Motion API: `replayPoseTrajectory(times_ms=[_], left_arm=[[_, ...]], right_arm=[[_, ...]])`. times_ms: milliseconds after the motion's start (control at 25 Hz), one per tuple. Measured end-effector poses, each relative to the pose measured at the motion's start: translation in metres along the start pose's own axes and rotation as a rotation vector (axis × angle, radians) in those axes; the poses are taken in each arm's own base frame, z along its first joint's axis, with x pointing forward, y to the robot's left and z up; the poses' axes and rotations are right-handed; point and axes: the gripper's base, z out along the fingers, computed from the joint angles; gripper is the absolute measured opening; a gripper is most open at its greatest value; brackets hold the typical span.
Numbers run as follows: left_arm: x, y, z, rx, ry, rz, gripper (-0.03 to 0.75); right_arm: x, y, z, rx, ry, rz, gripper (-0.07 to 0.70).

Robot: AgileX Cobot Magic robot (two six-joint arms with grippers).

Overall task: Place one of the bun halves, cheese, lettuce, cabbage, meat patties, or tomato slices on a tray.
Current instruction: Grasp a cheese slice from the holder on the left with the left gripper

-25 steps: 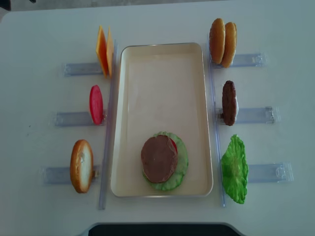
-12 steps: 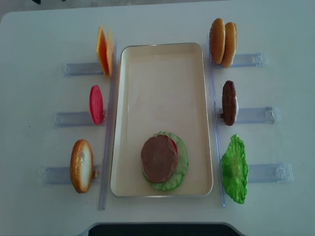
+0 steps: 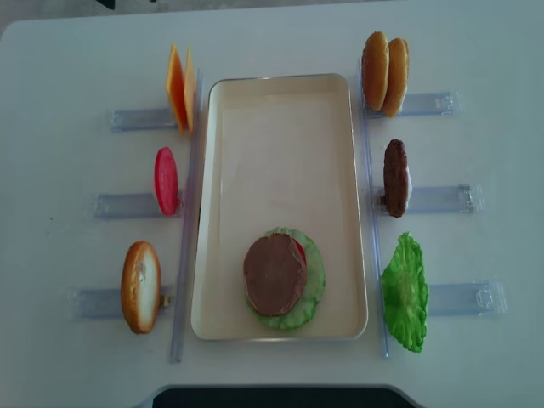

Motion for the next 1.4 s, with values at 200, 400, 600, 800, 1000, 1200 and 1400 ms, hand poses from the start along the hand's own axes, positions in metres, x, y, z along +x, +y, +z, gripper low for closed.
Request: replayPoseTrajectory(times_ms=[200,400,600,800,1000,1200,1400], left_arm=[[0.0,0.0,0.001,0.057,0.012,-0.034,0.541],[-0.001,0.001,0.004,0.047,0.016,0.002,0.541],[0.0,-0.002,0.004,0.04,0.015,0.018,0.54],[0.002,-0.013,0.01,0.048,0.028,0.034,0.54],[0.006,-0.035,0.02,0.064,0.056,0.049,0.54],[0.015,-0.066,0.019,0.094,0.069,0.069,0.54],[0.026,-0.096,0.017,0.134,0.079,0.07,0.54]], right_arm=[[0.0,0.0,0.0,0.0,0.0,0.0,0.542],[0.0,0.0,0.0,0.0,0.0,0.0,0.542],[0.0,0.0,0.0,0.0,0.0,0.0,0.542],[0.0,0.0,0.0,0.0,0.0,0.0,0.542],[0.0,0.0,0.0,0.0,0.0,0.0,0.542],[0.0,0.0,0.0,0.0,0.0,0.0,0.542],[0.0,0.0,0.0,0.0,0.0,0.0,0.542]])
